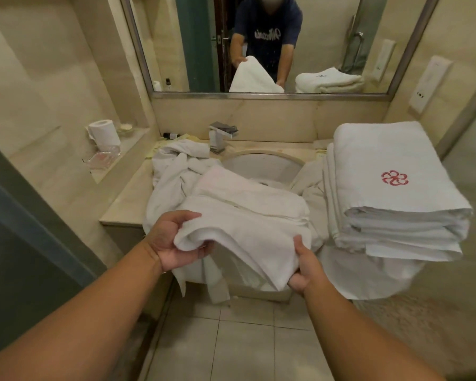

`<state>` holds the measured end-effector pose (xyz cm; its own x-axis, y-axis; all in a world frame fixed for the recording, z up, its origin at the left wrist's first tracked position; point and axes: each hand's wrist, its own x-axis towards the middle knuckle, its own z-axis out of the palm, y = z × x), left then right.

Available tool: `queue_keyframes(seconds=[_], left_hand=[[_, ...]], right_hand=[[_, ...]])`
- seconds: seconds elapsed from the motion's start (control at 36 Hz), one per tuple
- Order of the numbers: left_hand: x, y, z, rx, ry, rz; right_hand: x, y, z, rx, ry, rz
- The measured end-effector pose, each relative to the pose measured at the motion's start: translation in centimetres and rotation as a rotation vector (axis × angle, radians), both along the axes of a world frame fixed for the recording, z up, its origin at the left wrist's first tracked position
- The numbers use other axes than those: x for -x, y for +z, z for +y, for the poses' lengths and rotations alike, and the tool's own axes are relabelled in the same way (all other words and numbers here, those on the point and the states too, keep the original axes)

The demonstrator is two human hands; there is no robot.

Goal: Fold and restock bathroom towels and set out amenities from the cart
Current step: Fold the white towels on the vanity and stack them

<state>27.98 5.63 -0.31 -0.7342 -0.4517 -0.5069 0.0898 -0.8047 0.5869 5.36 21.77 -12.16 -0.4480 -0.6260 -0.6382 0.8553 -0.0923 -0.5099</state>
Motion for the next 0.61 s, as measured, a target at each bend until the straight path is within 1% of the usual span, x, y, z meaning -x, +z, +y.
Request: queue_keyframes(seconds=[0.08, 0.19, 0.31, 0.44, 0.56, 0.61], left_hand=[[1.4, 0.6, 0.1, -0.061, 0.067, 0.054], [3.1, 1.8, -0.3, -0.107, 0.116, 0.138], [4.4, 3.0, -0.3, -0.117, 0.089, 0.154], [5.4, 4.0, -0.3, -0.153, 0.106, 0.159], [6.1, 4.6, -0.4, -0.178, 0.13, 0.178], [6.5, 5.0, -0.6, -0.184, 0.136, 0.187]], right_hand=[[0.3, 0.5, -0.8, -0.027, -0.037, -0.012], [0.3, -0.1, -1.8, -0.027, -0.014, -0.051], [0.1, -0.3, -2.3, 0.0, -0.012, -0.104], [-0.7, 0.1, -2.9, 0.069, -0.015, -0.149], [-1.7, -0.2, -3.4, 0.019, -0.023, -0.127], [-2.0, -0.6, -3.7, 0.043, 0.002, -0.129]])
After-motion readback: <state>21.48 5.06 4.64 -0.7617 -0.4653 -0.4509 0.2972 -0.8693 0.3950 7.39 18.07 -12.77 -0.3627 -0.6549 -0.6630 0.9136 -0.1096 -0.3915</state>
